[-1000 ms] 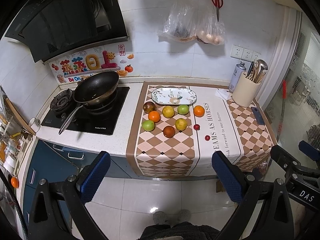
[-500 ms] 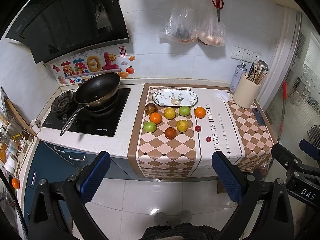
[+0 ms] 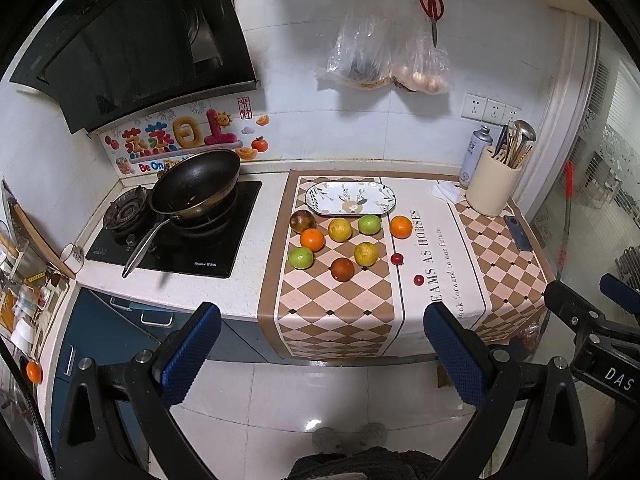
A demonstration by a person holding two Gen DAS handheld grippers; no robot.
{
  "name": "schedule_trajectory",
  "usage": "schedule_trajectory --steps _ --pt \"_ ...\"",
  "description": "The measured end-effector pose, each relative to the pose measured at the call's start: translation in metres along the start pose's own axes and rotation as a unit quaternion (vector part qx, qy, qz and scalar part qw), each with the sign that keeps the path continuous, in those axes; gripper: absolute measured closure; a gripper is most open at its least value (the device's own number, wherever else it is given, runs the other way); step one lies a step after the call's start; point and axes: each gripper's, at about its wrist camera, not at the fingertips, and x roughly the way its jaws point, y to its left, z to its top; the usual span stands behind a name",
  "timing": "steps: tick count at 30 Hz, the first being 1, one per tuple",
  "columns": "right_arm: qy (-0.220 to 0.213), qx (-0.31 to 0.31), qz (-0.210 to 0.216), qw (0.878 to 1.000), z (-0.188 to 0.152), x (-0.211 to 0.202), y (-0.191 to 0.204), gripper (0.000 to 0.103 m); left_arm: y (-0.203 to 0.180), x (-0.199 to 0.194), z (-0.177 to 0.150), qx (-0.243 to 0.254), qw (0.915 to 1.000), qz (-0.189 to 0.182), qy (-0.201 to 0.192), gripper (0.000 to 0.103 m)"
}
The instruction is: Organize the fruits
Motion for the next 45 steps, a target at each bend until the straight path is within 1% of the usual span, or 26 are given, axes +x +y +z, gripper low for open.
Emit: schedule_trajectory --steps 4,7,13,17,19,21,23,25,27,30,33,36,37,40,43,44,45 --pt "-0.002 -0.001 0.0 1.0 0.0 0.0 0.0 0.0 0.001 -0.001 0.006 0.001 1.0 0.0 -0.003 0.0" --pt "-0.002 0.001 0.0 1.0 0.001 0.003 0.0 0.0 -0.002 -0.001 0.002 0.003 1.0 0.0 -0.005 0.0" --pt "-0.004 0.003 0.001 1.0 0.001 0.004 0.001 0.0 0.002 0.004 0.005 0.002 1.0 -0.004 -0.004 0.0" --pt "-0.004 0.011 0.0 1.0 0.003 0.011 0.009 0.0 0.001 0.006 0.003 0.002 0.9999 0.001 -0.013 0.0" --pt "-0.006 0.017 0.004 1.0 0.003 0.014 0.014 0.0 0.003 0.013 0.004 0.003 0.9998 0.005 -0.019 0.0" --pt "-0.021 0.032 0.016 0.999 0.004 0.021 0.018 0.0 0.01 0.025 0.007 0.008 0.9997 0.011 -0.023 0.0" --pt "-0.035 0.041 0.026 0.998 0.006 0.033 0.02 0.0 0.018 0.041 0.011 0.014 0.9991 0.024 -0.031 0.0" --pt "-0.041 0.048 0.024 0.998 0.007 0.048 0.021 0.0 0.025 0.053 0.013 0.016 0.9984 0.04 -0.037 0.0" --pt "-0.031 0.058 0.023 0.998 0.01 0.069 0.02 0.0 0.036 0.075 0.021 0.009 0.9967 0.068 -0.044 0.0" --pt "0.005 0.069 0.03 0.997 0.015 0.114 0.018 0.0 0.052 0.104 0.03 -0.009 0.9963 0.079 -0.031 0.0" --pt "0.045 0.071 0.037 0.996 0.024 0.165 0.019 0.0 0.067 0.154 0.046 -0.028 0.995 0.096 0.003 0.0" --pt "0.081 0.069 0.052 0.993 0.036 0.225 0.02 0.0 0.076 0.196 0.058 -0.039 0.9933 0.1 0.043 0.0" --pt "0.092 0.068 0.057 0.992 0.041 0.244 0.021 0.0 0.077 0.221 0.065 -0.042 0.992 0.101 0.062 0.0" --pt "0.126 0.067 0.069 0.987 0.06 0.311 0.021 0.0 0.076 0.269 0.08 -0.041 0.9883 0.111 0.097 0.0" --pt "0.161 0.074 0.079 0.981 0.078 0.376 0.015 0.0 0.071 0.332 0.093 -0.037 0.9812 0.111 0.153 0.0" --pt "0.175 0.077 0.084 0.978 0.085 0.404 0.011 0.0 0.068 0.357 0.096 -0.036 0.9779 0.103 0.178 0.0" --pt "0.183 0.08 0.086 0.976 0.09 0.421 0.009 0.0 0.065 0.382 0.097 -0.037 0.9735 0.095 0.205 0.0"
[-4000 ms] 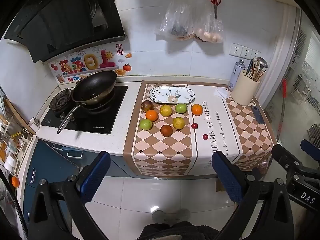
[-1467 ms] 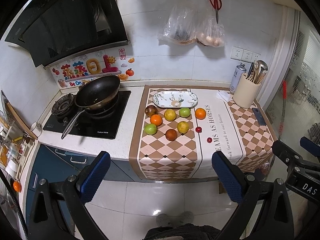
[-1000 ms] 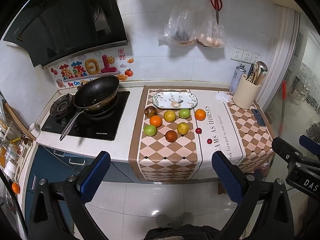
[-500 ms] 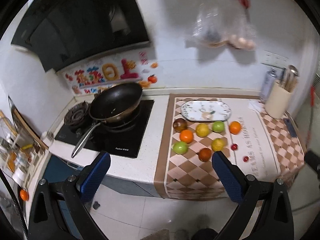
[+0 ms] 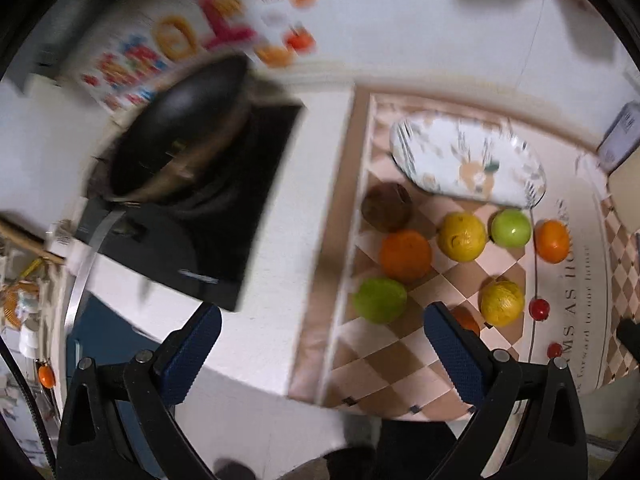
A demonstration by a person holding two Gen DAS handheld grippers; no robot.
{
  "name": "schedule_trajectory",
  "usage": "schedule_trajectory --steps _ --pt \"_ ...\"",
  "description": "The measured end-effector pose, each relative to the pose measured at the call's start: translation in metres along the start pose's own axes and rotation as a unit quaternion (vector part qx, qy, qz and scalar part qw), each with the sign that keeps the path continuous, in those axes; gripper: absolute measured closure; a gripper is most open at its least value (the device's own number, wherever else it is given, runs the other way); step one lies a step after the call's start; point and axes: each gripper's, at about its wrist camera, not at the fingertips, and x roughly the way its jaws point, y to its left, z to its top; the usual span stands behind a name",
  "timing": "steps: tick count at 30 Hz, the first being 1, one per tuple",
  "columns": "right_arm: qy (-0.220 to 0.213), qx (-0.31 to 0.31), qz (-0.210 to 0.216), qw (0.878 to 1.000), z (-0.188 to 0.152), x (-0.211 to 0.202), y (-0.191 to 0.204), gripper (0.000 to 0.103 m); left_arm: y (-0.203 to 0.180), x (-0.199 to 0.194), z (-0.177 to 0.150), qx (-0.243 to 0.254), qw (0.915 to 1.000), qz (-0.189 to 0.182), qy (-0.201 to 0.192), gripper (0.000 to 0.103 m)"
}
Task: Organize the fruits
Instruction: 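Grasp an orange with the left tool while the right tool grasps a larger orange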
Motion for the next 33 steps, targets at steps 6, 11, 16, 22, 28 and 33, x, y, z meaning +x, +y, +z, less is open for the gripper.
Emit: schedule_trajectory --steps 6,11,16,22,28,33 --pt "0.076 0.019 0.006 0.997 0.059 0.088 -0.029 0.002 -0.035 0.088 0.038 0.026 0.9947 -0.003 0.099 0.008" --pt "0.123 0.014 -0.008 0.992 0.087 0.138 -0.041 0.002 -0.059 0.132 0.052 0.034 0.9888 -0.026 0.143 0.013" --pt "0.138 0.009 -0.026 0.99 0.106 0.167 -0.047 0.002 -0.077 0.153 0.051 0.043 0.9846 -0.045 0.163 0.025" --pt "0.17 0.016 -0.023 0.985 0.109 0.197 -0.05 0.023 -0.086 0.161 0.039 0.052 0.9844 -0.051 0.16 0.041" --pt "0.156 0.011 -0.03 0.987 0.109 0.208 -0.049 0.034 -0.084 0.169 0.036 0.05 0.9854 -0.053 0.153 0.041" --pt "0.146 0.009 -0.027 0.989 0.108 0.205 -0.05 0.035 -0.083 0.162 0.032 0.064 0.9859 -0.06 0.143 0.042"
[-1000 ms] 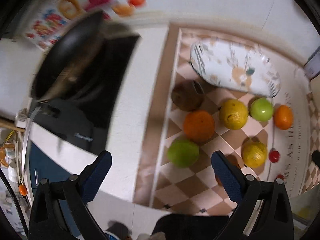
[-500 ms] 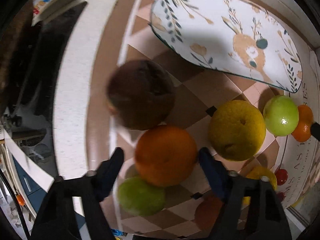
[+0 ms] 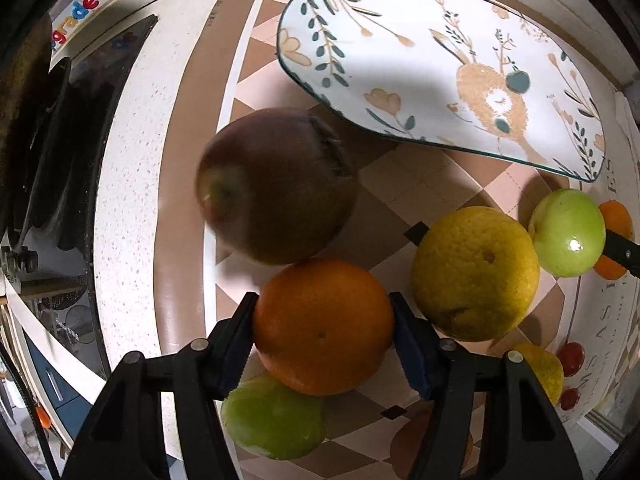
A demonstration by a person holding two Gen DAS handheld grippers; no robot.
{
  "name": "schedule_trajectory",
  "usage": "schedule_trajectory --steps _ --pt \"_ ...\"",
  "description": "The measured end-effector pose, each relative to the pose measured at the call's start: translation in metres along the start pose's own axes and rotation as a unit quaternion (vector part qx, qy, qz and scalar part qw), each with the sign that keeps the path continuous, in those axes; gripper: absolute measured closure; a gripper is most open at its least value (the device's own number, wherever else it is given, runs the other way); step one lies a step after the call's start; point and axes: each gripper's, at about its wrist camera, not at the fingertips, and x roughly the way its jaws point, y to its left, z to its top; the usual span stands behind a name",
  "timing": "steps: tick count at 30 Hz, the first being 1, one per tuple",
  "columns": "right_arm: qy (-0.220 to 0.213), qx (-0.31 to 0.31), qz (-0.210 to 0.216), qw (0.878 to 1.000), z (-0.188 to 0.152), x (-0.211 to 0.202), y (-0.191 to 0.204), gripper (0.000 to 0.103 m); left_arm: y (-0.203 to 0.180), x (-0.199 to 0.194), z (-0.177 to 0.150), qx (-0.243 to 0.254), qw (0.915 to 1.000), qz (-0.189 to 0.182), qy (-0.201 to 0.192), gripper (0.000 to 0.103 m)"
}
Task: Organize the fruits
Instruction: 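Grasp an orange with the left tool while the right tool grasps a larger orange, then carry both oranges onto the white floral plate and open both tools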
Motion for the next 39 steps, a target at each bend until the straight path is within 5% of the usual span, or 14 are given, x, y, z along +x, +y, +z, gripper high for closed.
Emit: schedule_trajectory --steps 9,15,18,23,36,38,39 --pt "-0.033 -0.013 0.046 0.998 0.0 -0.046 0.018 0.035 -0.008 -0.087 0.008 0.011 0.9978 -0.038 -0.054 0.042" --pt "-0.065 -0.05 0.083 0.993 0.037 -0.063 0.057 0.035 -0.027 -0.125 0.078 0.025 0.9921 -0.075 -0.096 0.042" --pt "-0.068 -0.067 0.076 0.992 0.064 -0.048 0.075 0.035 -0.031 -0.109 0.122 0.021 0.9924 -0.085 -0.086 0.042" --pt "-0.053 -0.085 0.057 0.993 0.105 -0.014 0.095 0.035 -0.037 -0.057 0.175 -0.014 0.9921 -0.124 -0.013 0.042" --pt "-0.013 -0.116 0.023 0.993 0.141 0.026 0.111 0.034 -0.037 -0.026 0.186 -0.049 0.9887 -0.137 0.038 0.041" --pt "-0.006 -0.112 0.014 0.994 0.141 0.025 0.111 0.027 -0.038 -0.023 0.189 -0.051 0.9897 -0.129 0.036 0.041" --pt "-0.002 -0.109 0.008 0.994 0.141 0.024 0.109 0.013 -0.037 -0.022 0.191 -0.053 0.9901 -0.125 0.035 0.041"
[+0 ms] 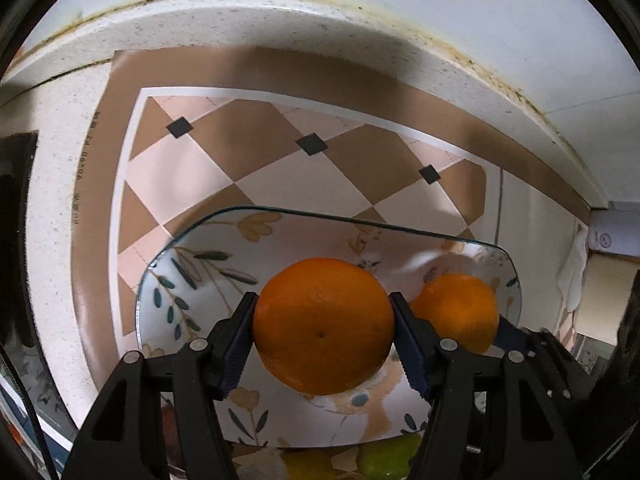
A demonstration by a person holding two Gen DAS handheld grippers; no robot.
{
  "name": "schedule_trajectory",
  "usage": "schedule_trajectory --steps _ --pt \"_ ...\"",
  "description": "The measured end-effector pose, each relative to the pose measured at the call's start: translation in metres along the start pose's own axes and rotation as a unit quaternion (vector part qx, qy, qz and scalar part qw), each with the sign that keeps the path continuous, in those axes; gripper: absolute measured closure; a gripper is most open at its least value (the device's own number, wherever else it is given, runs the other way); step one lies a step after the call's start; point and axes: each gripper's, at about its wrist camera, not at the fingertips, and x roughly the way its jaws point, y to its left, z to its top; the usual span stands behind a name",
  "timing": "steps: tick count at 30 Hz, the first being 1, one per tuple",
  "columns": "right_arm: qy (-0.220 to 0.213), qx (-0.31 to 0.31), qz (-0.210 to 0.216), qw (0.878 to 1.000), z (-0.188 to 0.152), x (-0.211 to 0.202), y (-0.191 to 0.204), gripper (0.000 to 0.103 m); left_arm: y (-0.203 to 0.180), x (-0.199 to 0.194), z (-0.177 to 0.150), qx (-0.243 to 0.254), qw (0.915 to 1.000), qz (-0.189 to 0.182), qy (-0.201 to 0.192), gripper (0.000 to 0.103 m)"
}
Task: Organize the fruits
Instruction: 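Carry both oranges onto the white floral plate and open both tools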
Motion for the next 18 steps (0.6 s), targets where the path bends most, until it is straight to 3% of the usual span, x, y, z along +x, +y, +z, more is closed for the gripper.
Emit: schedule_trajectory --steps 1,3,11,17,18 --pt "0.001 0.006 0.001 1.0 0.0 -0.002 0.0 0.004 0.002 -0.002 -0.001 -0.001 1.0 0.005 -0.002 0.04" --pt "-0.002 0.016 -0.001 1.0 -0.001 -0.011 -0.003 0.004 0.003 -0.01 -0.002 0.005 0.9999 0.006 -0.014 0.005" --pt "-0.007 0.035 -0.024 0.999 -0.02 -0.044 -0.002 0.004 0.004 -0.056 -0.029 0.044 0.9937 0.073 -0.072 0.004" --pt "-0.028 0.051 -0.035 0.998 -0.047 -0.075 -0.004 0.004 0.014 -0.087 -0.072 0.053 0.9872 0.098 -0.115 0.004" --pt "-0.032 0.052 -0.036 0.998 -0.054 -0.082 -0.003 0.004 0.009 -0.093 -0.065 0.053 0.9866 0.1 -0.118 0.004"
